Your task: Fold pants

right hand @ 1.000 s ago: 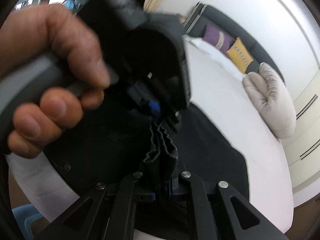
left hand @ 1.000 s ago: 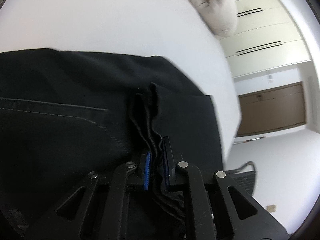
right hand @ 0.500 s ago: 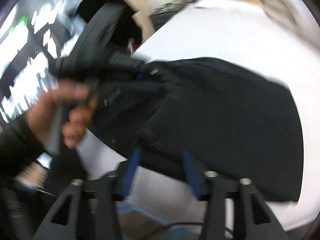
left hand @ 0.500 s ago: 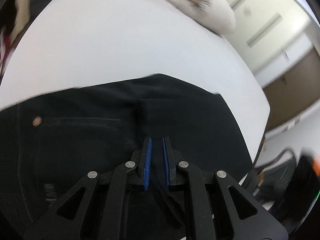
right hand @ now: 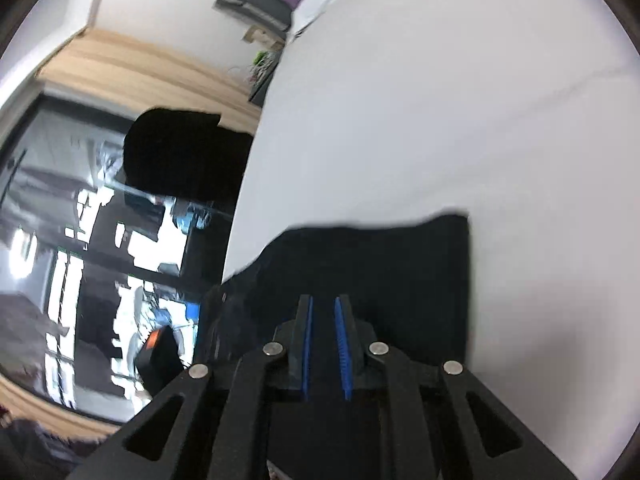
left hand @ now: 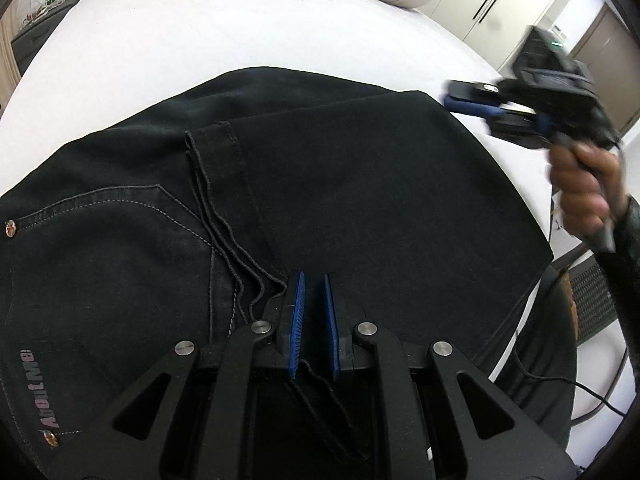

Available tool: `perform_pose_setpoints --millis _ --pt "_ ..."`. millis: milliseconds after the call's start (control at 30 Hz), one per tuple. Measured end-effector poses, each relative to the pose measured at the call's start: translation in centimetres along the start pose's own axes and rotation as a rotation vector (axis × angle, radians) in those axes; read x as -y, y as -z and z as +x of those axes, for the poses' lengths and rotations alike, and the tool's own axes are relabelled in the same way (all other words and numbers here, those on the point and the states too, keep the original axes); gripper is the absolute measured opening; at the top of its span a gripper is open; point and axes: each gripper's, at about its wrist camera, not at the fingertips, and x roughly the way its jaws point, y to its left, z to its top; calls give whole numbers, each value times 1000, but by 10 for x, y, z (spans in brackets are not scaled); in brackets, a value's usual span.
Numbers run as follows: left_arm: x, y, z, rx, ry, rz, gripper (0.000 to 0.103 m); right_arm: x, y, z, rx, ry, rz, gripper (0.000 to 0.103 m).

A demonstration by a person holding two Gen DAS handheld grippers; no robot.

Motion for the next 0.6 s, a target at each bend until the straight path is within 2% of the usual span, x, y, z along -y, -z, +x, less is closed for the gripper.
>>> perform_pose_setpoints --millis 67,133,233,333,433,600 --pt "-23 1 -14 -2 -1 2 10 19 -2 16 -26 12 49 15" --pt "-29 3 -16 -3 -1 3 10 36 3 24 -65 27 93 0" --pt "-26 2 -16 0 2 -3 10 40 12 11 -76 -12 89 0" --pt "-28 3 -13 7 2 -9 10 33 36 -2 -120 -21 59 0" --pt "-29 6 -13 19 1 -20 10 22 77 -11 -178 -22 33 0" --pt "-30 12 -10 51 9 -46 10 28 117 -30 -155 -33 93 0"
